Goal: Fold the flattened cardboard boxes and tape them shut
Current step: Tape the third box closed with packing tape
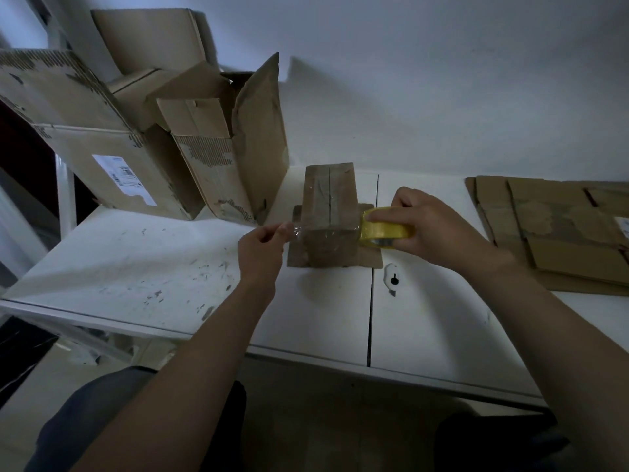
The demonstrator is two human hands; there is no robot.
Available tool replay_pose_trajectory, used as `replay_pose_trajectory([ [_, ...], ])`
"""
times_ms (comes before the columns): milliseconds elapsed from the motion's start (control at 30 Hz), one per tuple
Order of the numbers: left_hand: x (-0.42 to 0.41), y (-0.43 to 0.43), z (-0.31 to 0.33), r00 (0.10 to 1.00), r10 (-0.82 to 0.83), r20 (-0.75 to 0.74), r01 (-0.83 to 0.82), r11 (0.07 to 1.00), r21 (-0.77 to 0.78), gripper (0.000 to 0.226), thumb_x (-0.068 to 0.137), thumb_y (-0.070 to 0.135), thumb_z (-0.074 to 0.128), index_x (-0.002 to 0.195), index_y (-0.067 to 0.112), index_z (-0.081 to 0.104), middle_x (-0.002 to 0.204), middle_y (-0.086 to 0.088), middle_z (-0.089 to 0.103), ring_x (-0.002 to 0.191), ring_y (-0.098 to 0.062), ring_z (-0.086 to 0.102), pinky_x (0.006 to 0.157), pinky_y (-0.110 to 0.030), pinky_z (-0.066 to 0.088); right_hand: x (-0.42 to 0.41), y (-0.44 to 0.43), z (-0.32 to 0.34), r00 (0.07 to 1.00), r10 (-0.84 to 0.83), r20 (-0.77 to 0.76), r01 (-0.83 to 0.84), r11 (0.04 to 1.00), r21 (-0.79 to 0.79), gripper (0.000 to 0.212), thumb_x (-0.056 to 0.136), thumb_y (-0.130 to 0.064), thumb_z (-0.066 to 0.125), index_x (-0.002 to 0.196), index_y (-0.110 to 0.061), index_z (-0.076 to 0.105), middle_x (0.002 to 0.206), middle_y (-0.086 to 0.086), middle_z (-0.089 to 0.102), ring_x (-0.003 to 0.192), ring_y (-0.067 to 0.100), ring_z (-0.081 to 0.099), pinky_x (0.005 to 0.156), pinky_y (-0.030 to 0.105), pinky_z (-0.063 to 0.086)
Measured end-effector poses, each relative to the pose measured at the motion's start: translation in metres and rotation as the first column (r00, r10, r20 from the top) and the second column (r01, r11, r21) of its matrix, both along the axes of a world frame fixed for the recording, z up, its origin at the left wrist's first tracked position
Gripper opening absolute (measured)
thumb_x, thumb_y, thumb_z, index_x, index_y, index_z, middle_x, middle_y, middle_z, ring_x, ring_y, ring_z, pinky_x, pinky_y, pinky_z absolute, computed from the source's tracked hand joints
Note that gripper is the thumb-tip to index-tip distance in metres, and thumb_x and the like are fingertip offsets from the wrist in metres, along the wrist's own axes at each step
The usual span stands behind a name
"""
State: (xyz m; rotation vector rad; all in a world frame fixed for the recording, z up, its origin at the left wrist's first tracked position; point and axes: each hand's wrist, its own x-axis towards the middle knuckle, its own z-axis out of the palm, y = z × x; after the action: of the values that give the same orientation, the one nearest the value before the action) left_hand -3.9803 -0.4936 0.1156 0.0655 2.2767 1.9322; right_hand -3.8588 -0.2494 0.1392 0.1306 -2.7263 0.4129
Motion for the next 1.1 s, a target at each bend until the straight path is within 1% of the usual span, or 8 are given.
replay_pose_trajectory([
  [267,-0.005,0.027,-0.020,0.999,-0.031,-0.021,0.031,1.000,-0.001,0.016,0.101,0.030,0.057,0.105,0.023,0.072,0.090,0.002,0.072,0.081,-0.015,0.066,0.067,-0.029,0.053,-0.007,0.003,-0.012,1.000,-0.002,-0.011,0.001,0.998,-0.056,0.050,0.076,-0.022,0.086,0.123,-0.025,0.071,0.090,-0.002,0.049,0.083,0.016,0.046,0.070,0.029,0.034],
  [367,-0.005,0.031,-0.022,0.982,-0.101,-0.162,0.078,0.987,-0.139,0.025,0.105,0.032,0.046,0.117,0.020,0.065,0.106,0.002,0.068,0.100,-0.017,0.064,0.080,-0.029,0.054,-0.010,0.003,-0.018,0.999,-0.004,-0.038,0.000,0.996,-0.089,0.049,0.077,-0.022,0.086,0.124,-0.027,0.071,0.090,-0.002,0.049,0.083,0.017,0.045,0.070,0.028,0.035],
  [500,-0.011,0.033,-0.021,0.975,-0.195,-0.104,0.169,0.961,-0.218,0.033,0.106,0.039,0.038,0.137,0.029,0.046,0.131,-0.006,0.051,0.117,-0.027,0.055,0.102,-0.045,0.048,-0.009,0.000,-0.021,0.997,0.007,-0.073,-0.019,0.986,-0.168,0.045,0.077,-0.017,0.087,0.119,-0.026,0.073,0.088,-0.002,0.049,0.082,0.020,0.050,0.071,0.027,0.037],
  [633,-0.012,0.022,-0.011,0.953,-0.162,-0.257,0.071,0.942,-0.329,0.013,0.103,0.025,0.051,0.113,0.018,0.056,0.116,-0.007,0.058,0.100,-0.018,0.056,0.079,-0.023,0.048,-0.004,0.001,-0.012,0.996,0.043,-0.080,-0.061,0.972,-0.226,0.045,0.076,-0.020,0.087,0.119,-0.025,0.073,0.093,-0.002,0.054,0.085,0.015,0.053,0.070,0.024,0.040],
  [733,-0.008,0.009,-0.002,0.925,-0.142,-0.353,-0.013,0.916,-0.402,0.022,0.105,0.022,0.047,0.105,0.010,0.066,0.093,0.001,0.063,0.081,-0.011,0.054,0.064,-0.012,0.037,-0.003,-0.008,-0.005,0.996,0.064,-0.057,-0.077,0.963,-0.258,0.047,0.076,-0.020,0.088,0.120,-0.027,0.072,0.096,-0.001,0.057,0.088,0.011,0.054,0.070,0.020,0.043],
  [833,-0.005,0.000,0.003,0.917,-0.132,-0.375,-0.068,0.878,-0.475,0.043,0.108,0.034,0.035,0.084,0.009,0.061,0.073,-0.002,0.059,0.070,-0.018,0.056,0.062,-0.026,0.042,-0.003,-0.021,-0.005,0.996,0.084,-0.022,-0.086,0.964,-0.251,0.047,0.077,-0.022,0.087,0.121,-0.029,0.071,0.097,-0.002,0.057,0.088,0.009,0.054,0.070,0.017,0.043],
  [900,-0.005,-0.003,0.001,0.895,-0.195,-0.401,-0.064,0.834,-0.547,0.054,0.106,0.046,0.032,0.078,0.009,0.060,0.073,-0.005,0.059,0.074,-0.025,0.060,0.074,-0.039,0.051,-0.005,-0.028,-0.007,0.998,0.065,0.012,-0.060,0.965,-0.257,0.047,0.078,-0.025,0.086,0.122,-0.032,0.070,0.097,-0.006,0.056,0.088,0.006,0.052,0.071,0.013,0.040],
  [1100,0.003,0.012,0.006,0.940,-0.241,-0.243,0.004,0.717,-0.697,0.092,0.075,0.091,0.035,0.111,0.010,0.058,0.110,-0.008,0.056,0.106,-0.028,0.054,0.088,-0.048,0.053,-0.007,-0.034,-0.012,0.999,0.022,0.030,-0.015,0.979,-0.203,0.049,0.079,-0.027,0.085,0.125,-0.034,0.068,0.095,-0.012,0.049,0.086,0.006,0.049,0.070,0.012,0.034],
])
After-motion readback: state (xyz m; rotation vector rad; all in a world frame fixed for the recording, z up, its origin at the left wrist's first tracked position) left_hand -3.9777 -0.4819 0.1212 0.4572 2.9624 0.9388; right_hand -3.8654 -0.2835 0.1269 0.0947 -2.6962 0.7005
